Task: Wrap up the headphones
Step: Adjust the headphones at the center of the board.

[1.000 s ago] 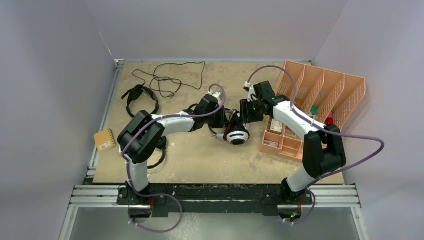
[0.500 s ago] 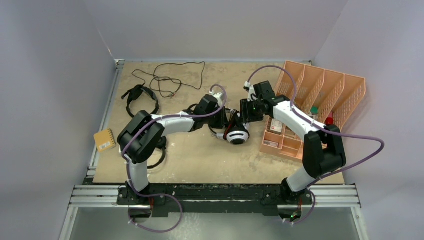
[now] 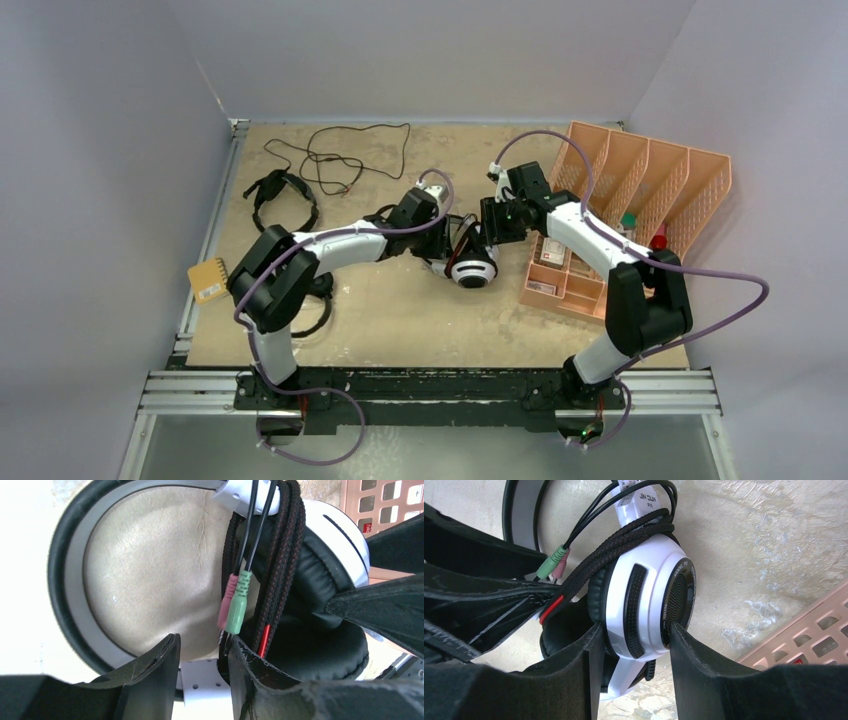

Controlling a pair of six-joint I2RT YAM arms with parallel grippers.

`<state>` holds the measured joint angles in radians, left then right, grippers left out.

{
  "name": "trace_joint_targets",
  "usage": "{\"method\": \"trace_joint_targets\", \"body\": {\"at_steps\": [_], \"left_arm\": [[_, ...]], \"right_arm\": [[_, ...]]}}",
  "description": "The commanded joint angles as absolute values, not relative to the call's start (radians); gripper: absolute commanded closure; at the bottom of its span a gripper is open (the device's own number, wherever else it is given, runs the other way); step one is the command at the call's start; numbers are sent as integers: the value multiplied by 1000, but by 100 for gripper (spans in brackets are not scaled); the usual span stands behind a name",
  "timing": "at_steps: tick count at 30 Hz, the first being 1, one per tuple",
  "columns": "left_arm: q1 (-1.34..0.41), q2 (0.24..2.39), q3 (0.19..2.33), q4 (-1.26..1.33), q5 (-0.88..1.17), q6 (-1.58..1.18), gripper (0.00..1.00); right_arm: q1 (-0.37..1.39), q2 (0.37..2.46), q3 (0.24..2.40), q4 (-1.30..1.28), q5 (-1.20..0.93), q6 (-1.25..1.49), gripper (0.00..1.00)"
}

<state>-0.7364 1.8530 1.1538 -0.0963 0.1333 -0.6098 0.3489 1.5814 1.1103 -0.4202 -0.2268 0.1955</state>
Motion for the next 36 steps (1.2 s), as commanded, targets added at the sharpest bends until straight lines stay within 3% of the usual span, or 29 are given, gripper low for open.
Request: {"method": "trace_joint_targets", "body": {"at_steps": [1,13,21,33,36], "left_arm": [[-744,1762,1210,-160,61,-534,60],[-735,1704,1341,-267,74,-433,47],[-728,1833,1439,-168,146,-523,45],[-726,1961,1498,-127,172,-573,47],[-726,1967,1492,-136,158,-567,55]], "right_arm": [[357,1565,1104,-396,-241,185,61],[356,1560,1116,-400,-254,163,62],[358,1549,1123,-400,-276,171,58],[357,1537,1126,-398,-273,182,56],[358,1541,1127,-400,-277,182,56]]}}
